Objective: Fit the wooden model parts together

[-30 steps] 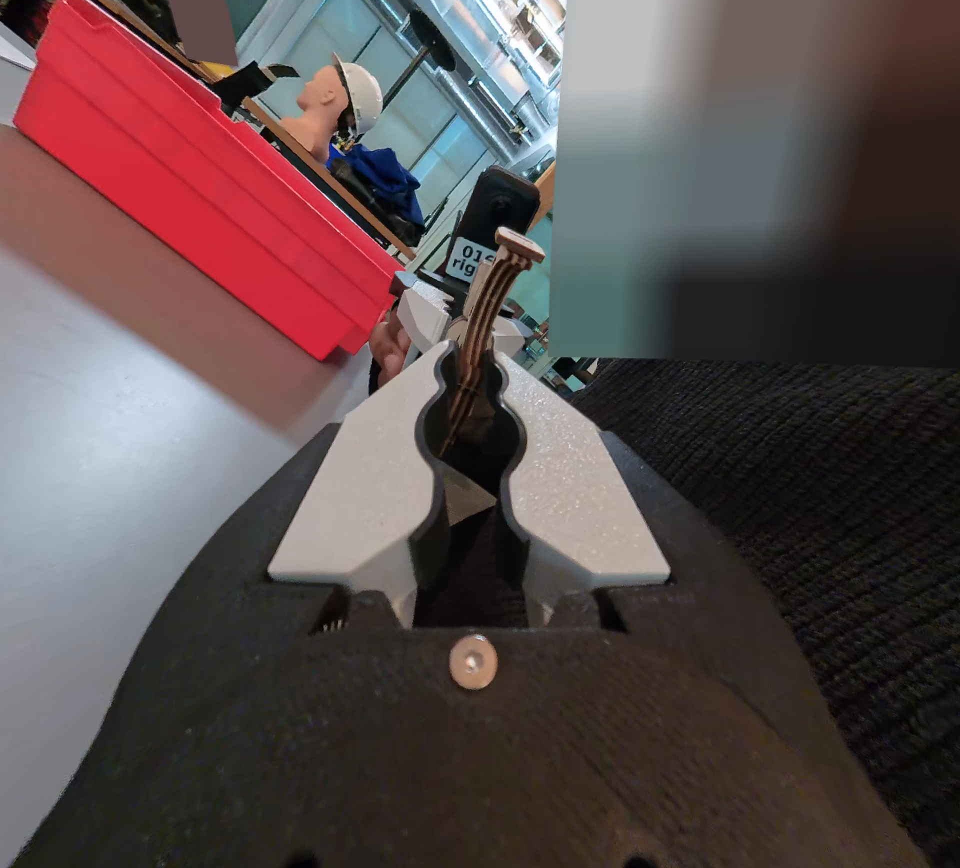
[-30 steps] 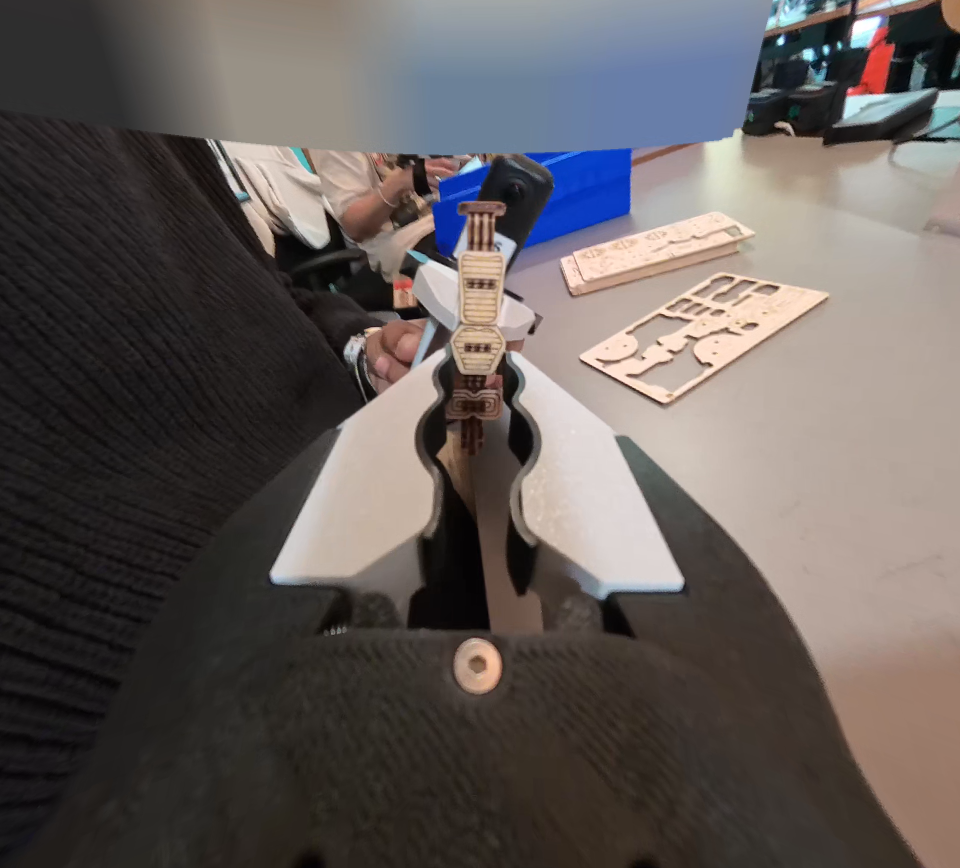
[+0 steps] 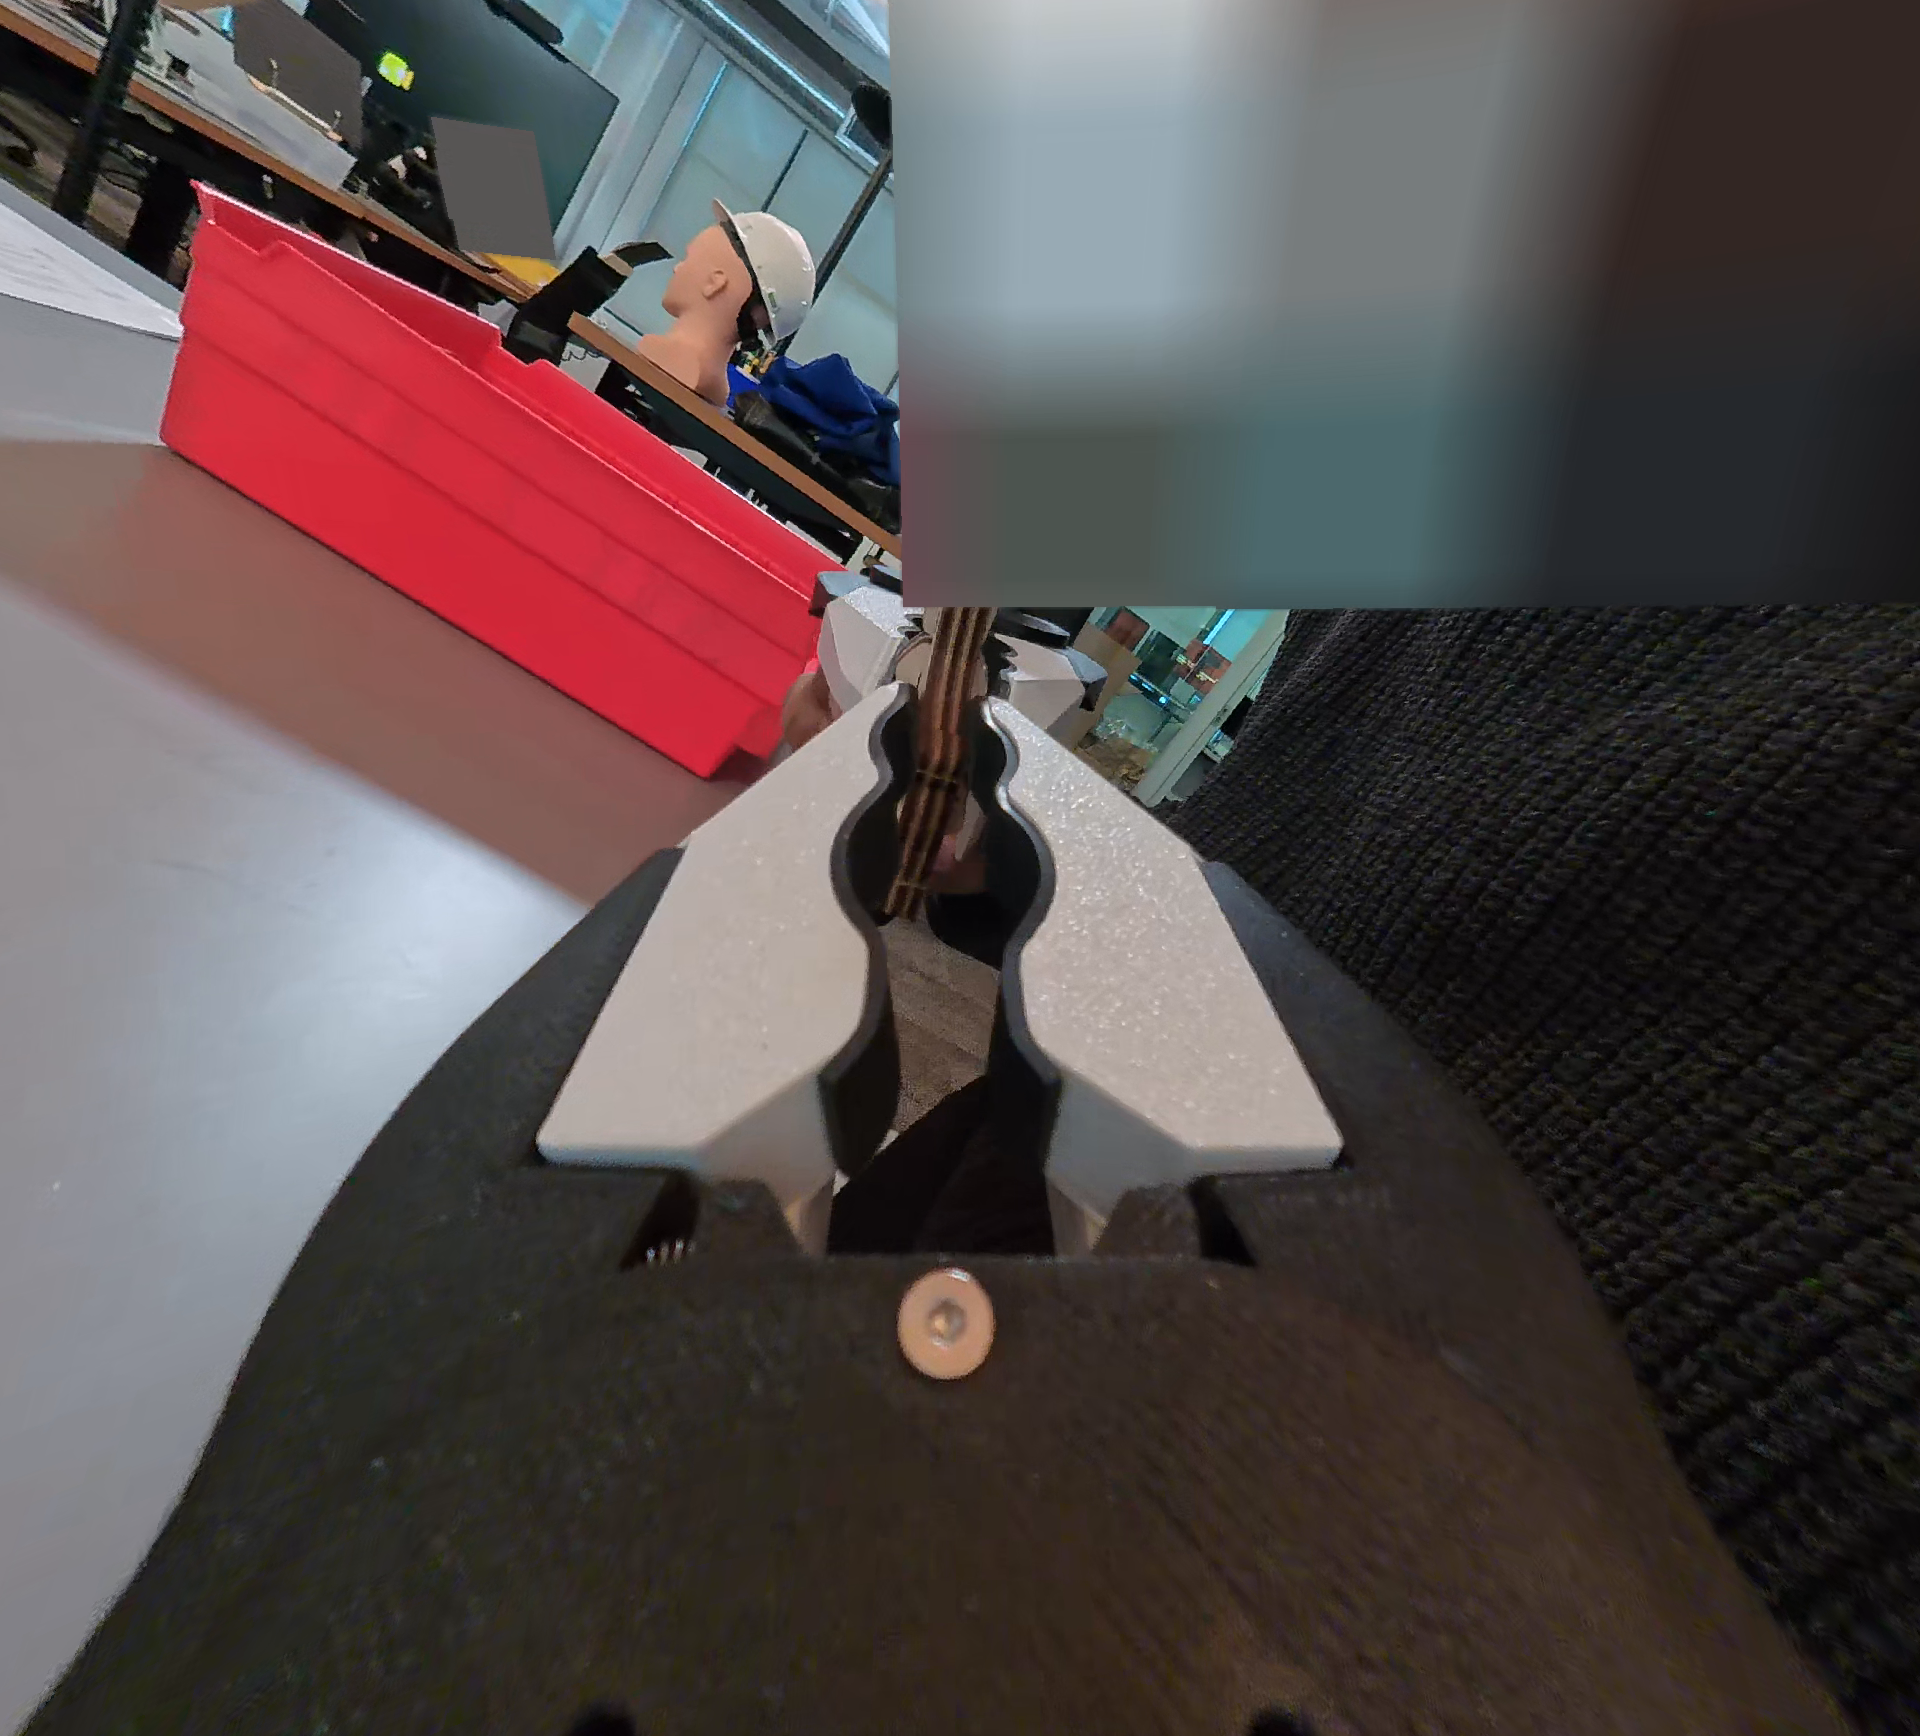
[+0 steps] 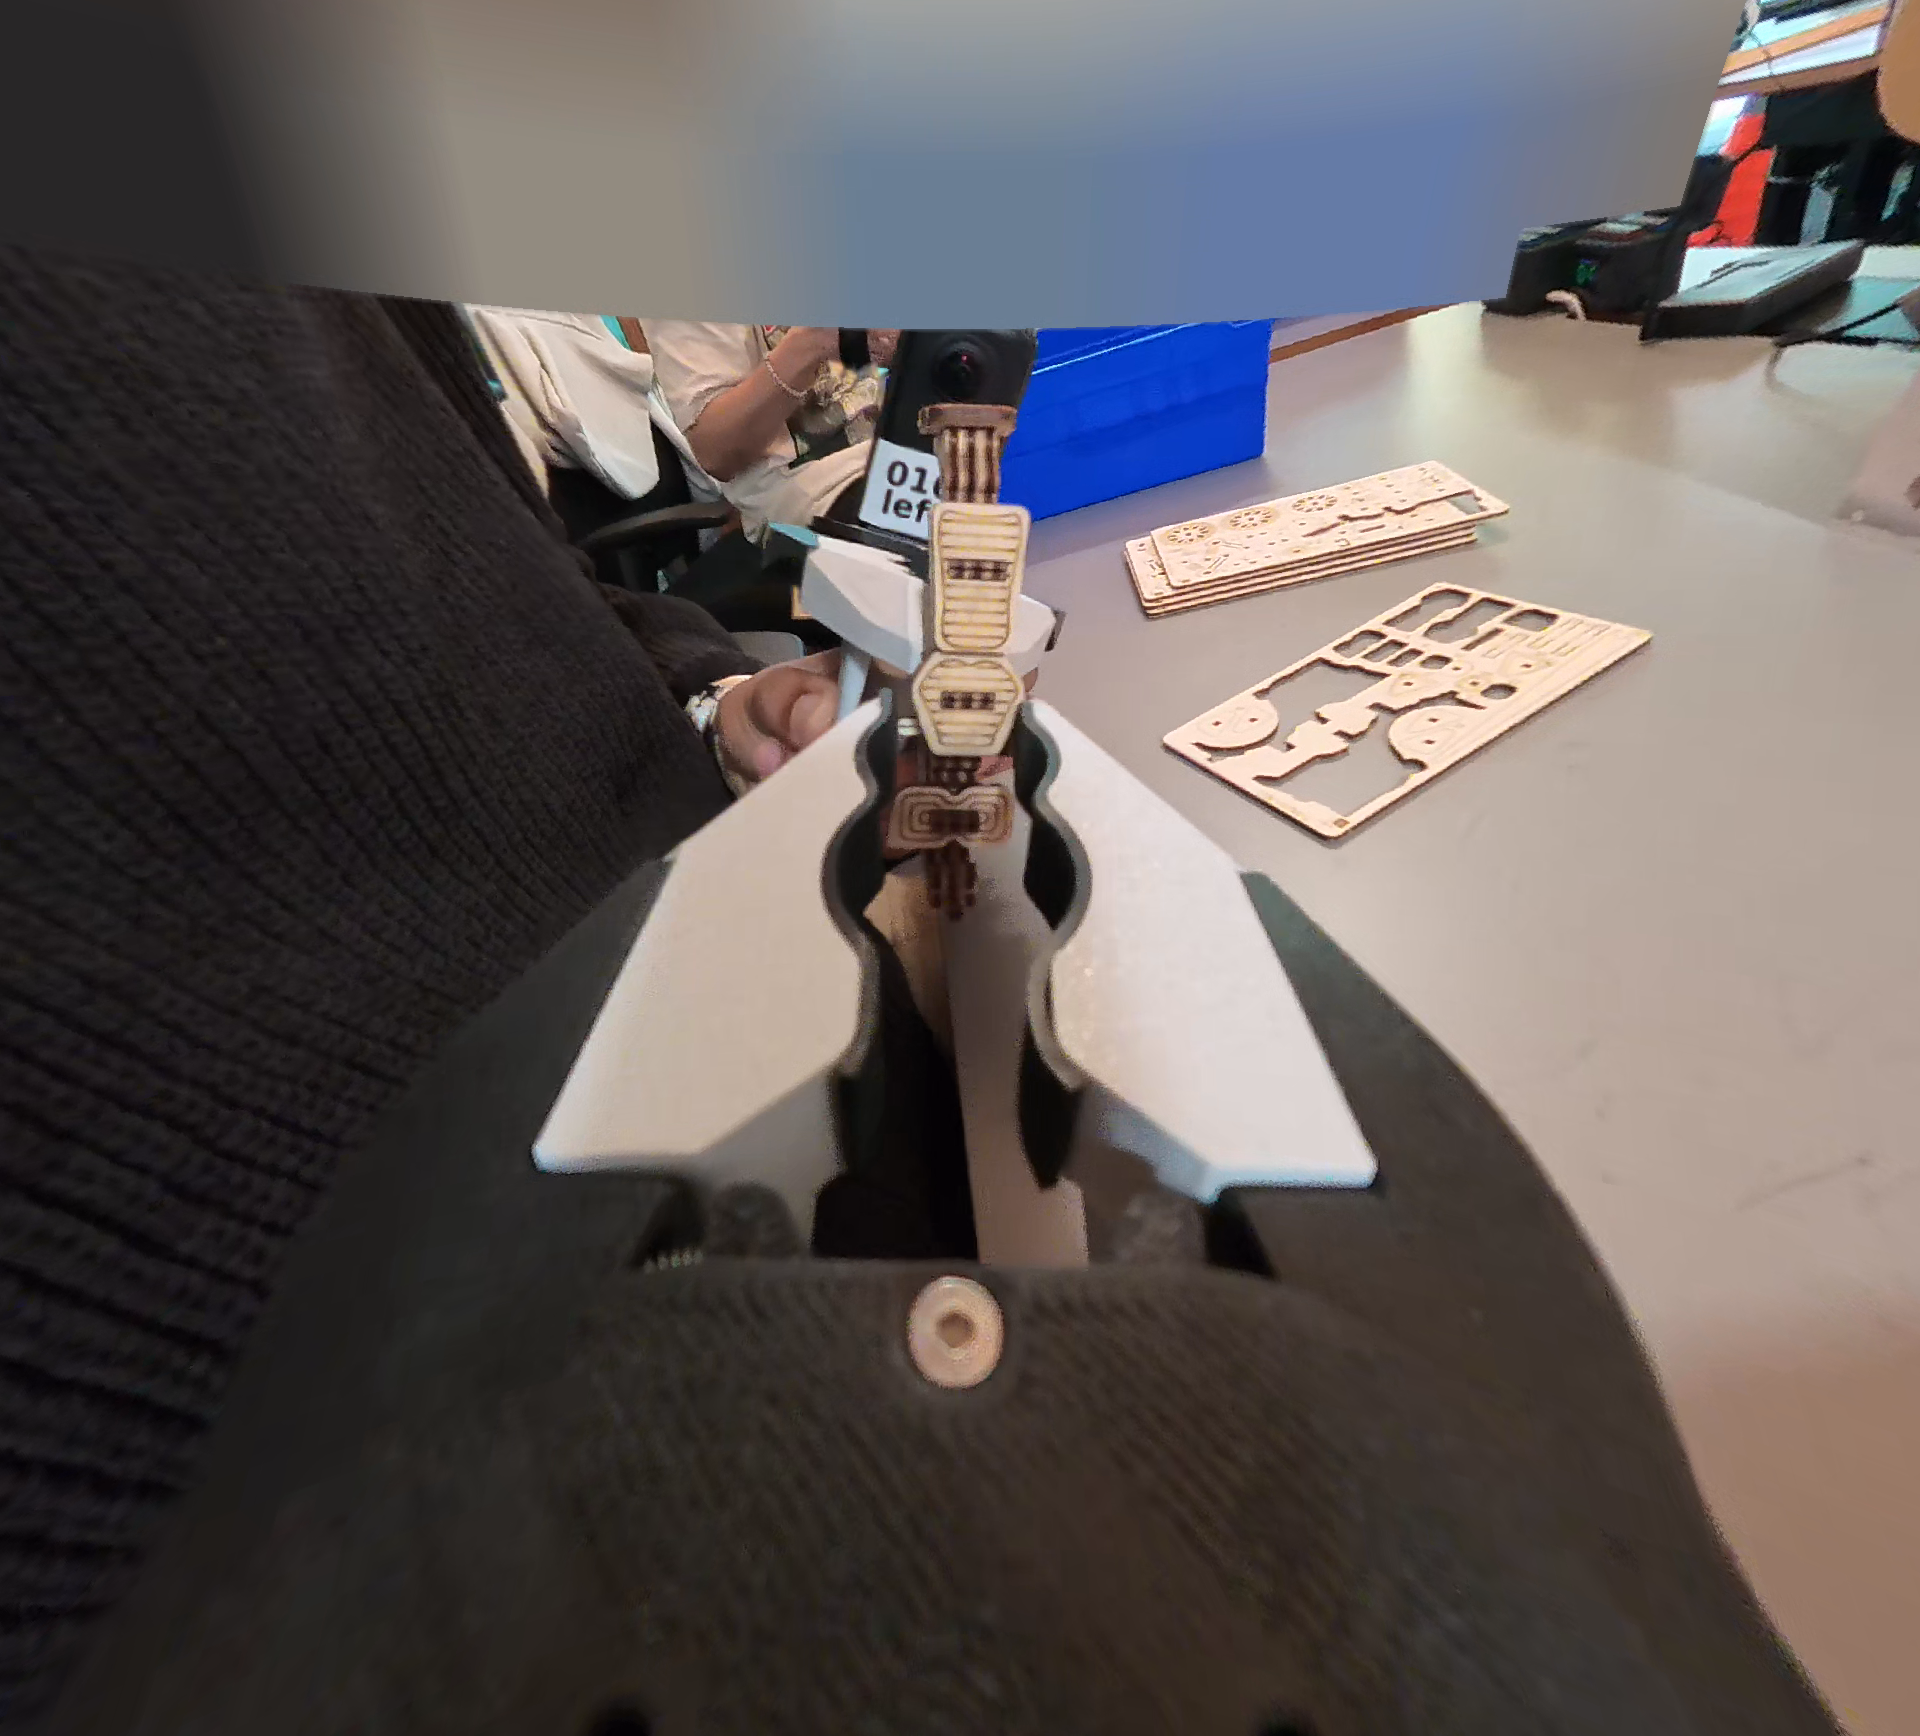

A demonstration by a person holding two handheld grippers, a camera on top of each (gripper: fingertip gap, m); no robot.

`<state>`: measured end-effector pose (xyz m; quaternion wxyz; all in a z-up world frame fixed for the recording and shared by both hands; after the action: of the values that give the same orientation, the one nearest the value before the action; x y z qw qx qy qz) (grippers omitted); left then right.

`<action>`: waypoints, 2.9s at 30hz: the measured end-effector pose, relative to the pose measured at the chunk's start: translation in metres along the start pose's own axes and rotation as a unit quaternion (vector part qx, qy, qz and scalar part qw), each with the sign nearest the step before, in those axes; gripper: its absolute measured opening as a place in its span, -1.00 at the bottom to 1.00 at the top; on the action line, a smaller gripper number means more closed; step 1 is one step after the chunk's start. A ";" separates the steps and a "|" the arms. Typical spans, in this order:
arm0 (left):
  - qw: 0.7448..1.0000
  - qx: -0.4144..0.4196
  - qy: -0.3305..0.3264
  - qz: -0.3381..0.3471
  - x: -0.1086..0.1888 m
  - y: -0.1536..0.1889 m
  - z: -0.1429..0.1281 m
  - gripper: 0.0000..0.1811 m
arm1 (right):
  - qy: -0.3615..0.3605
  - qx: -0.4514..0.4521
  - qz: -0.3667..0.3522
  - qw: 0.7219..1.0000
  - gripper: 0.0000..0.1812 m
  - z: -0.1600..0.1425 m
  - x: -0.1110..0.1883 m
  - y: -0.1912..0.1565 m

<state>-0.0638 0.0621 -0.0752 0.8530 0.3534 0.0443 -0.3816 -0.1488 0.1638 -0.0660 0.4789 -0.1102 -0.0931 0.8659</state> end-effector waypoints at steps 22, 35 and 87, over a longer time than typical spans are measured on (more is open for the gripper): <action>0.998 -0.045 -0.012 -0.034 -0.001 0.014 0.004 -0.91 | 0.021 0.119 -0.006 0.993 -0.75 0.007 0.000 -0.013; 0.996 -0.087 -0.020 -0.006 0.002 0.012 0.009 -0.68 | 0.056 0.087 0.020 0.994 -0.77 0.015 0.006 -0.014; 0.999 -0.042 -0.019 0.005 -0.007 0.018 0.001 -0.75 | 0.094 -0.131 0.121 0.980 -0.77 0.006 0.002 0.000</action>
<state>-0.0566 0.0742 -0.0620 0.8696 0.3099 0.0421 -0.3822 -0.1515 0.1655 -0.0607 0.3591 -0.2631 -0.1459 0.8835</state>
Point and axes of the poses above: each gripper's, where its closed fingertips meet, x back along the fingers, z out of its top, y = z × x across the jaws, the point moved 7 cm from there along x, back along the fingers, and after that the axes turned 7 degrees about y, right-handed, at the moved point
